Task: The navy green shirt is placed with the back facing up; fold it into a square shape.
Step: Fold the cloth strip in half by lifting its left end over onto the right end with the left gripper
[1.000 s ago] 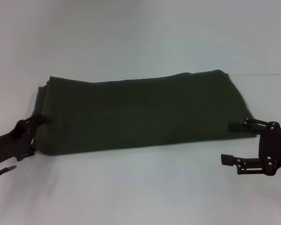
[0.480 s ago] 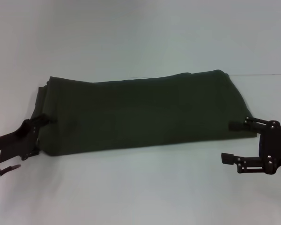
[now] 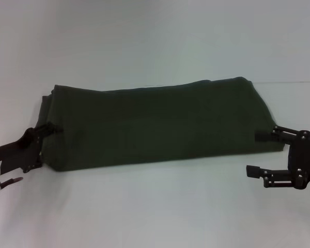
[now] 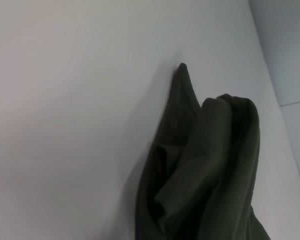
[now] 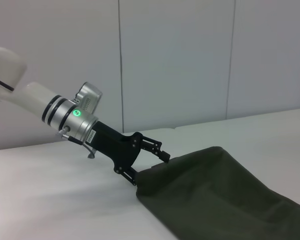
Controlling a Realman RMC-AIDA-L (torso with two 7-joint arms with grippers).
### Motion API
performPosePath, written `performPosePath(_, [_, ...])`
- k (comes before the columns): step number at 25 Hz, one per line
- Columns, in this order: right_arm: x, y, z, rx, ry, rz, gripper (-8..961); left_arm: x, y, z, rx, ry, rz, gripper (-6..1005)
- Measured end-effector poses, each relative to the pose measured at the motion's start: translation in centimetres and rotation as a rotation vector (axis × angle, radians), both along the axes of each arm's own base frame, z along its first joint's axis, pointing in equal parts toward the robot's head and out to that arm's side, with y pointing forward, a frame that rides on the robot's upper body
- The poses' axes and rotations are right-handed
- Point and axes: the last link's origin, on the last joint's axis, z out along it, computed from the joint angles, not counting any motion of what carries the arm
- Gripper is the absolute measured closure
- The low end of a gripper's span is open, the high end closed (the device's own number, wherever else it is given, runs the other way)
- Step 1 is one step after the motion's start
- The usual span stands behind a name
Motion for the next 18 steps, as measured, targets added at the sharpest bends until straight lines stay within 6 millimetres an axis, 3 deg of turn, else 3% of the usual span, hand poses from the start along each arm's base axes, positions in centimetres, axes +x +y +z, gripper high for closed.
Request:
performPosePath(11, [-0.11,0.1,0.02,0.0,0.001,0.003,9,0.29,0.17,-0.14,-0.028,0.043,-0.033,136])
performPosePath(18, [-0.14,0.18,-0.02,0.001,0.0,0.001,9,0.3,0.17,-0.01,-0.039,0.072,-0.049,384])
